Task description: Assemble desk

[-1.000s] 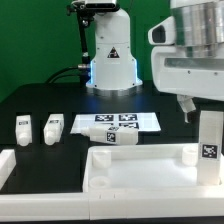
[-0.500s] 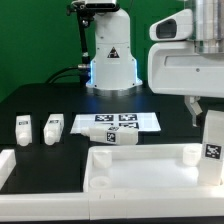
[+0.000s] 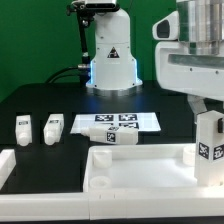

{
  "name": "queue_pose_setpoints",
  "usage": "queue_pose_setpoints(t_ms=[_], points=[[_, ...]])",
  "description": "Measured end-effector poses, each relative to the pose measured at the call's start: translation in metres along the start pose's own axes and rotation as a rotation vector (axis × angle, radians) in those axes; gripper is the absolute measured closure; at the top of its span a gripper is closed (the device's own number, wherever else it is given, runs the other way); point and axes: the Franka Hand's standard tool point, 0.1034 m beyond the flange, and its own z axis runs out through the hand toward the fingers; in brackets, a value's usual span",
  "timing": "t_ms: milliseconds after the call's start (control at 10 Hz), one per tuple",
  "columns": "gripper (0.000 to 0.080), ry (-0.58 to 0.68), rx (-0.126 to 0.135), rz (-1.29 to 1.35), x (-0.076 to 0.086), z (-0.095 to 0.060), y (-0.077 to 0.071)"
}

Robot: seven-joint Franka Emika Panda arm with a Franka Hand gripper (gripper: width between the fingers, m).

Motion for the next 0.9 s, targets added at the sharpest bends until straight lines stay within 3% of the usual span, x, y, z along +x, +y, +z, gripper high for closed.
queue_pose_setpoints(t_ms=[300,700,800,900], points=[[0.0506,-0.083,0.047,0.463,-0.0020,0.0020,-0.0036],[0.0506,-0.092,0.046,0.585,-0.0037,0.0030,-0.0034],[0.0257,-0.092,0.046,0.584,-0.0038,0.0030,-0.0034],[0.0257,-0.092,0.045,0.575,-0.0040,0.0025,-0.0032]])
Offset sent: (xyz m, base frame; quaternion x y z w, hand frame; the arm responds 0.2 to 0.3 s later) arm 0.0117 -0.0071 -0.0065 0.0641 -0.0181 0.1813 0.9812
